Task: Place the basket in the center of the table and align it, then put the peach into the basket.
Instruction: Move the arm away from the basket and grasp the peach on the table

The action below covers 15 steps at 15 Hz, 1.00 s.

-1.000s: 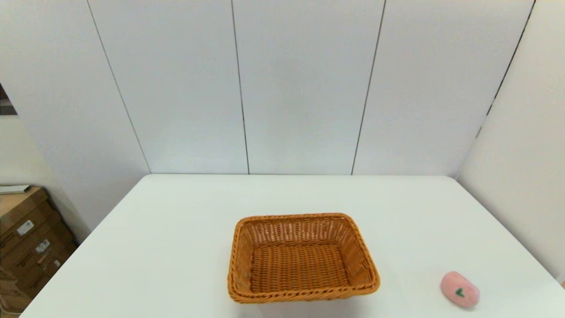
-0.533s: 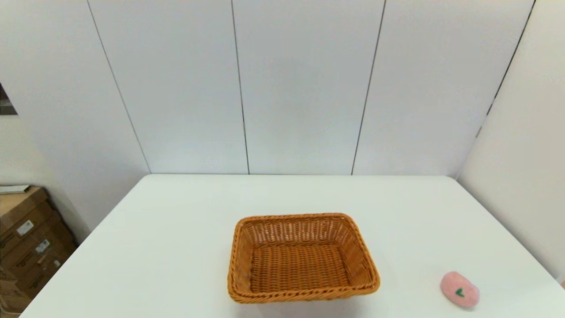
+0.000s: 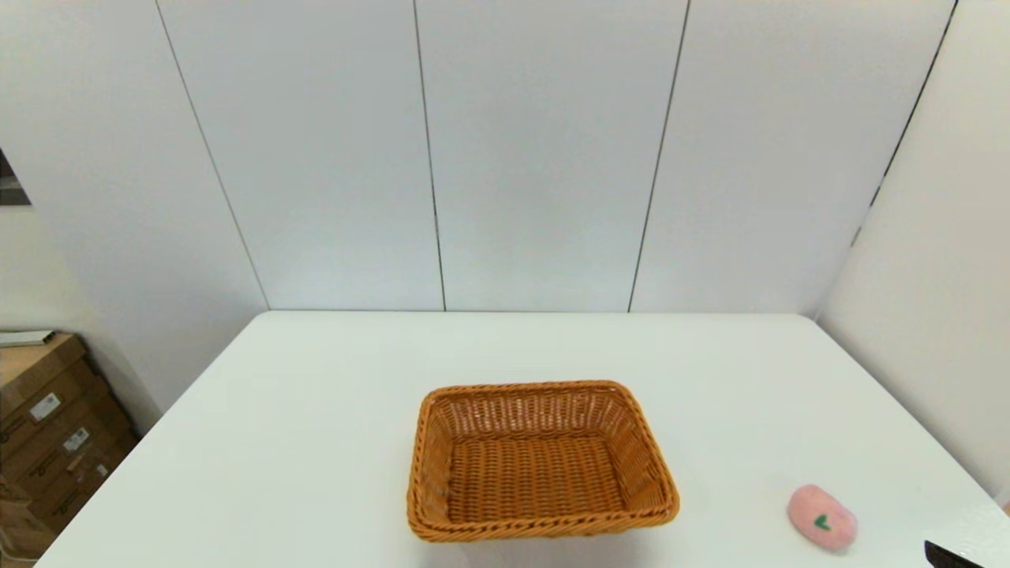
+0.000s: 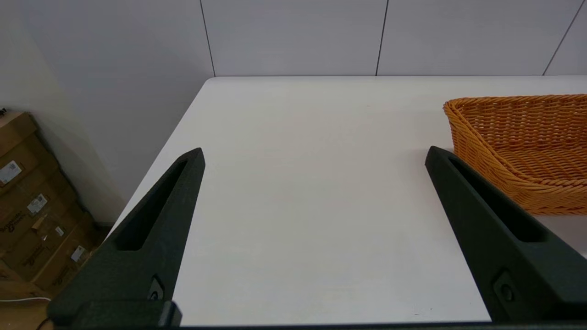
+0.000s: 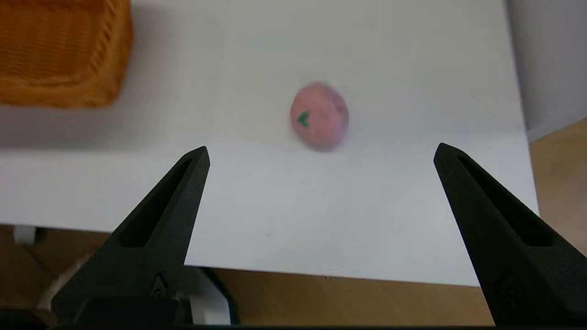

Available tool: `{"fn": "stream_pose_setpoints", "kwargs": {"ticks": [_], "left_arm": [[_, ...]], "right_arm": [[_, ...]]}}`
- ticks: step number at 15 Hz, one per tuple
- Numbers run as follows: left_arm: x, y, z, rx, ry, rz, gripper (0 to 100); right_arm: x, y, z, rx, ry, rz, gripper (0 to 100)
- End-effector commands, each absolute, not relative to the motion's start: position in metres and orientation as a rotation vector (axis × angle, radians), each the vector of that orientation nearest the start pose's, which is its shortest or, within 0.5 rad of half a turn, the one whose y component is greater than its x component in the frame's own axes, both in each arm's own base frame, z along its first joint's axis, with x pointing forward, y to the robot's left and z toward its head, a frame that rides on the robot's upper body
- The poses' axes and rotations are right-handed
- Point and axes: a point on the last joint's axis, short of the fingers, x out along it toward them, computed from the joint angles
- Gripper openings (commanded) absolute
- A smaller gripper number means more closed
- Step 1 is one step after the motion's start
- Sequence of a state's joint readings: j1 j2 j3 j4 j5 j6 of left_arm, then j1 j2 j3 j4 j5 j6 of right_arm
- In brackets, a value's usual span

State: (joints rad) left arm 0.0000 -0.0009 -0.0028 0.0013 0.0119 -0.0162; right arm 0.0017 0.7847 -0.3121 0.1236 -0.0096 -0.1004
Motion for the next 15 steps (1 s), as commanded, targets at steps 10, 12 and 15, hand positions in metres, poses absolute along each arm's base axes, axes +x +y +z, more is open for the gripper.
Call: {"fn": "stream_pose_setpoints", "kwargs": {"ticks": [10,12,15], "left_arm": [[-0.023,0.000,0.076,-0.023,-0.003,0.012,100],[-0.023,0.000,0.076,-0.025,-0.003,0.012,100],[-0.023,0.000,0.076,-0.025,-0.003,0.012,100]], "right_arm": [[0.218,-0.006,0.031,-0.115,1.087,0.028,100],[0.224,-0.010,0.023,-0.103,1.085,0.011,100],[0.226,-0.013,0.021,-0.097,1.086,-0.001,100]]}}
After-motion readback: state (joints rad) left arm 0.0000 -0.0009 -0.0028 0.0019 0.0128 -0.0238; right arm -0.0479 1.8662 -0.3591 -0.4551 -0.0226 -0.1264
